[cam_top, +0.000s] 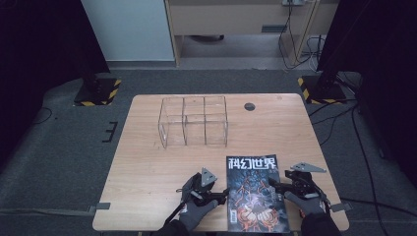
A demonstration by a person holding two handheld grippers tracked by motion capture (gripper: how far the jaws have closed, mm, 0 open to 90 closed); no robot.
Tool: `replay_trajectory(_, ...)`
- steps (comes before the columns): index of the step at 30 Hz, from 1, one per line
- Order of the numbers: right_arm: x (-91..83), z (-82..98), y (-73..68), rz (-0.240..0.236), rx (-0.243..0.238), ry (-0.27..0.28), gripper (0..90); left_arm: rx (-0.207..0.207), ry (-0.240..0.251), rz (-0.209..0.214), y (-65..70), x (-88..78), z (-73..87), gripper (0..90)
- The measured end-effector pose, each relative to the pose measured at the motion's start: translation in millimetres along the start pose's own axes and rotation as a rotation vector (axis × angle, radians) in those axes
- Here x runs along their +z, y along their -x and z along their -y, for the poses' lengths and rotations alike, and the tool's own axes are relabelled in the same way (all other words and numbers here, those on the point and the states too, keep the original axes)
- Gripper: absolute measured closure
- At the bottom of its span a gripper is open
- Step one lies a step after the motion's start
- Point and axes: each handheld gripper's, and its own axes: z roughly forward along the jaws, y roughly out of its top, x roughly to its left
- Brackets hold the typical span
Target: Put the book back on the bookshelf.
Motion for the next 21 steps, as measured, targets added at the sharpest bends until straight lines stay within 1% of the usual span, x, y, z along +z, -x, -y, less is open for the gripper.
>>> replay_trajectory(1,2.1,0.4,0.6,0.001,-0.002,-0.009,19.9,0.001,-0.003,0.000,0.4,0.7,0.4,23.2)
replay_trajectory(7,5.3,1.2,0.4,-0.001,-0.005,-0.022,20.4,0.010,-0.022,0.015,5.1,4.4,2.1,23.4)
replay_trajectory(8,6.2,1.6,0.1,-0.002,0.005,-0.025,20.7,0.013,-0.025,0.017,6.2,5.3,2.6,23.4)
replay_trajectory(12,7.2,2.2,0.6,-0.008,0.015,-0.035,21.1,0.024,-0.035,0.021,10.1,7.7,4.3,23.6)
replay_trajectory(14,7.6,2.3,1.0,-0.007,0.014,-0.033,21.3,0.029,-0.040,0.023,11.4,8.4,4.8,23.6)
replay_trajectory(17,9.6,3.1,1.1,-0.011,0.019,-0.043,21.5,0.038,-0.050,0.023,12.9,9.6,5.7,23.7)
replay_trajectory(18,10.3,3.5,0.6,-0.017,0.021,-0.051,21.6,0.037,-0.051,0.026,13.5,10.0,6.1,23.9)
replay_trajectory(21,11.1,3.7,0.8,-0.024,0.024,-0.050,21.7,0.037,-0.052,0.026,14.0,10.0,6.0,24.5)
